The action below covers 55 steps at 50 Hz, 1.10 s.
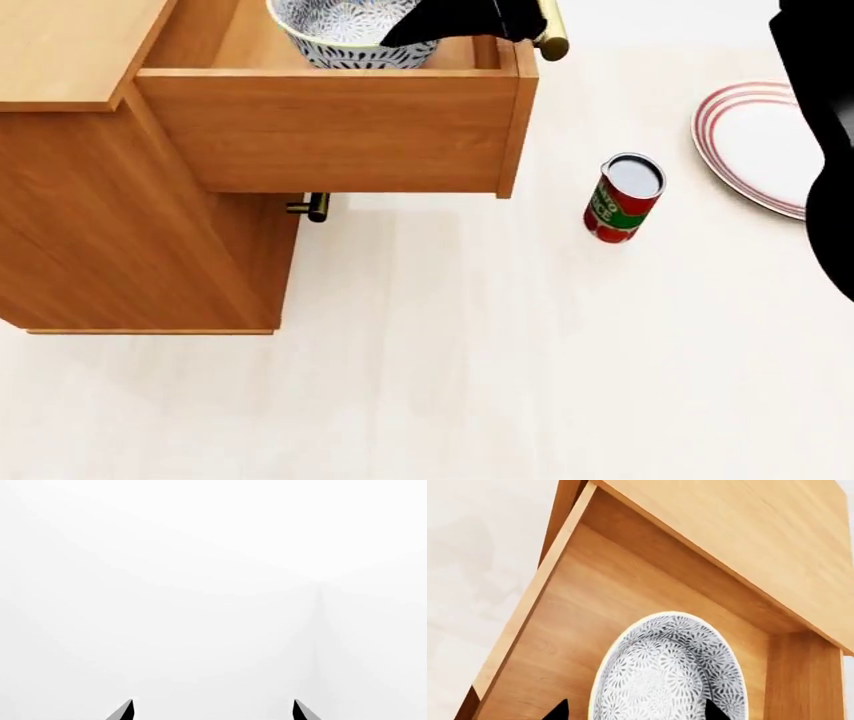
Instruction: Put the bowl in the top drawer of the cabinet.
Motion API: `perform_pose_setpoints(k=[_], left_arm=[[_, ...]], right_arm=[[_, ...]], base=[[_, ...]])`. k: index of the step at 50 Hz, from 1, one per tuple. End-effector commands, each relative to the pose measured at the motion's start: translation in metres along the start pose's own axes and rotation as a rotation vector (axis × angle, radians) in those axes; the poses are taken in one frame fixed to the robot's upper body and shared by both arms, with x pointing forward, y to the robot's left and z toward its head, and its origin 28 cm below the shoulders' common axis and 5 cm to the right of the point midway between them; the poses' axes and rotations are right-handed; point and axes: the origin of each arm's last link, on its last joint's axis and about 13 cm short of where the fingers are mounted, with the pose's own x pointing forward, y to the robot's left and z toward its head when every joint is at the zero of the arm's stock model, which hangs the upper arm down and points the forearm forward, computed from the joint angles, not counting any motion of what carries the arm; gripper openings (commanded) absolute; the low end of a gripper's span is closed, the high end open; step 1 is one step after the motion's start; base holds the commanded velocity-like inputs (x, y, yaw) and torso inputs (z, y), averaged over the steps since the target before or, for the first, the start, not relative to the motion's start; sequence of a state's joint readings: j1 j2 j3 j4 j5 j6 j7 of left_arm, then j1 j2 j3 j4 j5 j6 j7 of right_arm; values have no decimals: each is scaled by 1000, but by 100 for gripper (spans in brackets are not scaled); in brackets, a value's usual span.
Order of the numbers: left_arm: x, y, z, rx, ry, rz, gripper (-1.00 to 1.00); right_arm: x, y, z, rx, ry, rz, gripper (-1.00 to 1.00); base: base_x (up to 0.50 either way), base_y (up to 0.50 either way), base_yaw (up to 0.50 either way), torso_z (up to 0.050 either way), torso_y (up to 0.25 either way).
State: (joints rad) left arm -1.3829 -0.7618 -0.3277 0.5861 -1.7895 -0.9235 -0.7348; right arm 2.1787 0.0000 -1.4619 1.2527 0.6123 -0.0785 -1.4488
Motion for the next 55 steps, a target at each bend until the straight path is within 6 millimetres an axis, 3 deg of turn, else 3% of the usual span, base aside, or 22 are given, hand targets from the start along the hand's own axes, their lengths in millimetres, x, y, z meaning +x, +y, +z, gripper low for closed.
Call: perform_pose_setpoints(k=[1, 15, 39, 55], left_arm=[[0, 0, 0, 0, 3, -1, 100], [0, 0, 0, -20, 6, -13, 100], [-1, -1, 0, -52, 38, -15, 100], [-1, -1, 0, -85, 62, -22, 100]], right_arm=[[-14, -2, 7, -4, -15, -36, 100], [-51, -6, 28, -62, -61, -146, 100], [-82, 6, 2, -40, -161, -291, 100], [-102, 86, 8, -17, -248, -414, 100]], base=[[0, 0, 0, 0, 0], [0, 0, 0, -6, 125], [0, 0, 0, -6, 127], [0, 0, 0, -6, 127]])
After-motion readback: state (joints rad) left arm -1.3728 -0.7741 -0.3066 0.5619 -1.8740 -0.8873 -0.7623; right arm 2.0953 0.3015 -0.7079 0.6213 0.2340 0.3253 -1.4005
